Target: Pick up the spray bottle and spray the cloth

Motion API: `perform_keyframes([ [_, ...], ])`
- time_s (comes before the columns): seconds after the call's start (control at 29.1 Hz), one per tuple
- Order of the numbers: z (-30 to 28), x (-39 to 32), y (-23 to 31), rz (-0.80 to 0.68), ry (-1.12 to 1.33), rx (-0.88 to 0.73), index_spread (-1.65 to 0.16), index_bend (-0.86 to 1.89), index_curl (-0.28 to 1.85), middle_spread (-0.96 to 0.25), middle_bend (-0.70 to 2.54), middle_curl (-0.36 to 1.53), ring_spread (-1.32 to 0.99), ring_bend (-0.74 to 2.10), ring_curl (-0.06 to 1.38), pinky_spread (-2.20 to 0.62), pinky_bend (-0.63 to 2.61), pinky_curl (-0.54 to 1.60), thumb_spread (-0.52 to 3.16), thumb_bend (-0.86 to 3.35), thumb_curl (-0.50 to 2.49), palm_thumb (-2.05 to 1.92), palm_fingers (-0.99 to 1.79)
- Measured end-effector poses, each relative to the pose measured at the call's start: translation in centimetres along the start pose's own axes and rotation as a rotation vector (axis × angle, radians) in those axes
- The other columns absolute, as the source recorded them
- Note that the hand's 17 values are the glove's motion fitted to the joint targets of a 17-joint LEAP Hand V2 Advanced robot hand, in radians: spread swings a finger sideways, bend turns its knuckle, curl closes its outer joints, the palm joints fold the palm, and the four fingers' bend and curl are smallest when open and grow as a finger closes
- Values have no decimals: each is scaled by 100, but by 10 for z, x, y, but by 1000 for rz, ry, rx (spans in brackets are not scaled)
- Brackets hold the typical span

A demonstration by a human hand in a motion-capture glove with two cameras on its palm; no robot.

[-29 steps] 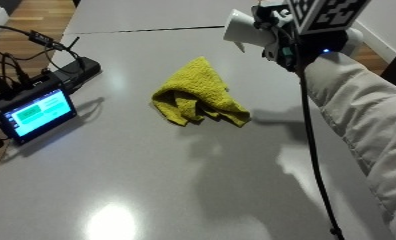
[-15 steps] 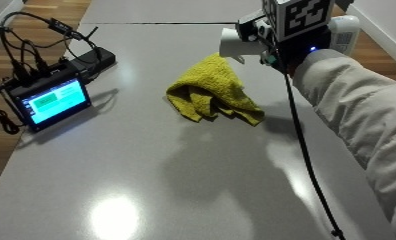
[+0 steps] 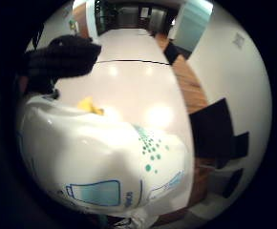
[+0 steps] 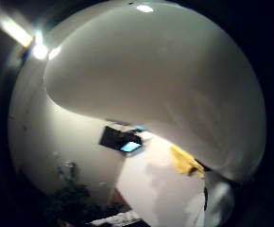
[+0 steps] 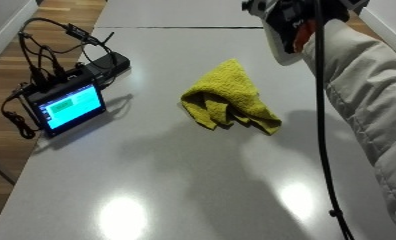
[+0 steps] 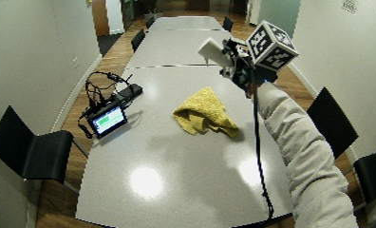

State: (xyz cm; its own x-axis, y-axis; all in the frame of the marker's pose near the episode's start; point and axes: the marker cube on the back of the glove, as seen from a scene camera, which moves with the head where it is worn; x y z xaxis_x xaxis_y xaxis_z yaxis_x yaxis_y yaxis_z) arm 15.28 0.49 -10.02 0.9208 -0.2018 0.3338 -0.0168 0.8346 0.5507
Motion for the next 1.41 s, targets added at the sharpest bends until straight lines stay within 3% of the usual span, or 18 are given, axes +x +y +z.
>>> perform_keyframes([
  [0.1, -19, -17, -10, 27, -281, 12, -26, 8, 39, -14, 36, 53, -18, 49, 48, -22, 35, 44, 38, -3, 68, 114, 100],
  [0.24, -28, -37, -29, 56, -631, -15, -26, 11, 40, -13, 37, 54, -16, 48, 50, -16, 22, 44, 58, 0, 67, 114, 69],
  [0.41, 8, -52, -44, 154, -855, -58, -27, 17, 40, -13, 41, 54, -16, 41, 48, -8, 8, 36, 75, 2, 66, 116, 47],
  [0.69, 86, -46, -49, 341, -910, -133, -29, 22, 42, -12, 42, 52, -18, 35, 42, -3, 9, 27, 89, 2, 65, 118, 46],
  [0.89, 96, -46, -47, 368, -928, -149, -30, 21, 43, -11, 43, 52, -20, 33, 41, -4, 10, 24, 95, 1, 63, 118, 44],
  [1.03, 107, -44, -40, 361, -919, -244, -33, 10, 41, -8, 32, 48, -21, 27, 42, -5, 24, 29, 95, -1, 61, 117, 6],
  [1.24, 82, -56, -8, 316, -981, -407, -37, 9, 34, -5, 25, 44, -20, 23, 37, -4, 27, 29, 96, -1, 60, 118, -6],
  [1.41, 35, -48, 25, 164, -1030, -477, -38, 11, 31, -3, 22, 42, -18, 20, 35, 1, 28, 30, 98, 0, 60, 120, -7],
])
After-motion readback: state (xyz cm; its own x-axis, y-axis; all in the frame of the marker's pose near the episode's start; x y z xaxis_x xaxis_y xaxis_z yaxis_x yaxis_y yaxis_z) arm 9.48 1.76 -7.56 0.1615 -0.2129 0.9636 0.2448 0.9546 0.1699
